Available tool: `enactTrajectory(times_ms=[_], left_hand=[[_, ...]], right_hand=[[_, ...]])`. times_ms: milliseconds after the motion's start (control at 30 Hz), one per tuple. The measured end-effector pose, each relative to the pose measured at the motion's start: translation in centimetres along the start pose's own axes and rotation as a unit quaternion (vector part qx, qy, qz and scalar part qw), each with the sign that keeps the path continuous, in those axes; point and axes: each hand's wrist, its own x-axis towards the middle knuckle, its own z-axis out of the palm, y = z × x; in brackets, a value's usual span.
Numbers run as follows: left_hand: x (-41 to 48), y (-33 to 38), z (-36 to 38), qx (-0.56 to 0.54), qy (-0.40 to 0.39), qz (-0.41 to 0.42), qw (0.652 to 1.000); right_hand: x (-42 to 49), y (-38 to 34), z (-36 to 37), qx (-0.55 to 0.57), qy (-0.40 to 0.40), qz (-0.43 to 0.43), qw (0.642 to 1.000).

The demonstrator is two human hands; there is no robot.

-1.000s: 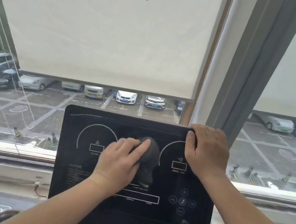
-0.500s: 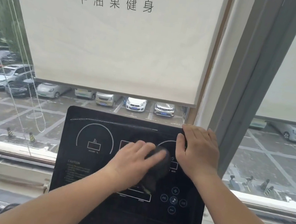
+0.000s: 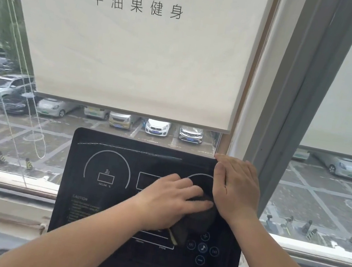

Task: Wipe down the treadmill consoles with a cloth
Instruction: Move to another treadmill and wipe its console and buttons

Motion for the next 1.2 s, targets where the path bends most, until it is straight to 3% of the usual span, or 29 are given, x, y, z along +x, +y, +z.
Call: enactTrajectory(times_ms=[33,100,167,200,267,333,400,467,567,600,667,767,833,900,1000,1067,1133,1200], left_hand=[[0.4,-1.0,-0.4,0.007,0.008,-0.007,1.0],[1.2,-2.6,-0.9,-0.001,0.079,-0.126,0.989],[1.8,-2.4,-0.5,-0.031,0.147,-0.278,0.949],[1.8,-1.6,0.0,-0.042,0.167,-0.316,0.933],[1.6,0.3,0.8,-0.043,0.158,-0.281,0.946],[0.7,1.4,1.0,-0.037,0.08,-0.133,0.987],[0.4,0.2,0.0,-0.009,0.008,-0.029,1.0],[0.8,-1.3,-0.7,0.015,0.025,-0.067,0.997],[1.2,-2.0,-0.8,-0.006,0.132,-0.258,0.957],[1.1,-1.4,-0.5,-0.015,0.146,-0.284,0.948],[0.4,0.2,0.5,-0.009,0.128,-0.229,0.965],[-1.0,1.4,1.2,0.019,0.013,-0.008,1.0],[-0.3,0.2,0.9,0.036,0.01,0.012,0.999],[1.4,-0.9,0.5,0.032,0.073,-0.085,0.993],[4.6,-0.6,0.3,-0.045,0.153,-0.29,0.944],[5.8,1.0,0.9,-0.081,0.164,-0.349,0.919],[5.9,2.9,2.1,-0.07,0.154,-0.28,0.945],[5.3,4.0,3.0,-0.029,0.103,-0.111,0.988]], right_hand=[[0.0,-0.1,0.0,-0.001,0.002,0.003,1.0],[0.0,-0.2,0.0,0.004,0.004,0.006,1.0],[-0.1,-0.2,-0.1,0.008,0.004,0.006,1.0],[-0.1,-0.2,-0.1,0.007,0.005,0.005,1.0],[-0.1,-0.3,-0.1,0.005,0.006,0.007,1.0],[-0.1,-0.3,0.0,0.001,0.006,0.01,1.0],[-0.1,-0.2,0.0,-0.003,0.002,0.01,1.0],[0.0,-0.3,-0.2,-0.002,-0.008,0.01,1.0],[0.3,-0.4,-1.2,0.022,-0.025,0.004,0.999],[0.5,-0.2,-1.7,0.038,-0.034,0.001,0.999],[0.7,0.6,-2.5,0.061,-0.039,0.005,0.997],[0.2,2.1,-3.3,0.1,-0.005,0.078,0.992],[-0.2,2.7,-3.5,0.131,-0.01,0.106,0.986],[-0.2,3.2,-3.8,0.196,-0.013,0.14,0.97],[0.0,4.1,-4.3,0.319,-0.02,0.21,0.924],[-0.3,4.3,-4.3,0.357,-0.027,0.219,0.908],[-0.8,4.1,-4.0,0.389,-0.021,0.229,0.892],[-1.1,4.0,-3.7,0.405,-0.011,0.227,0.886]])
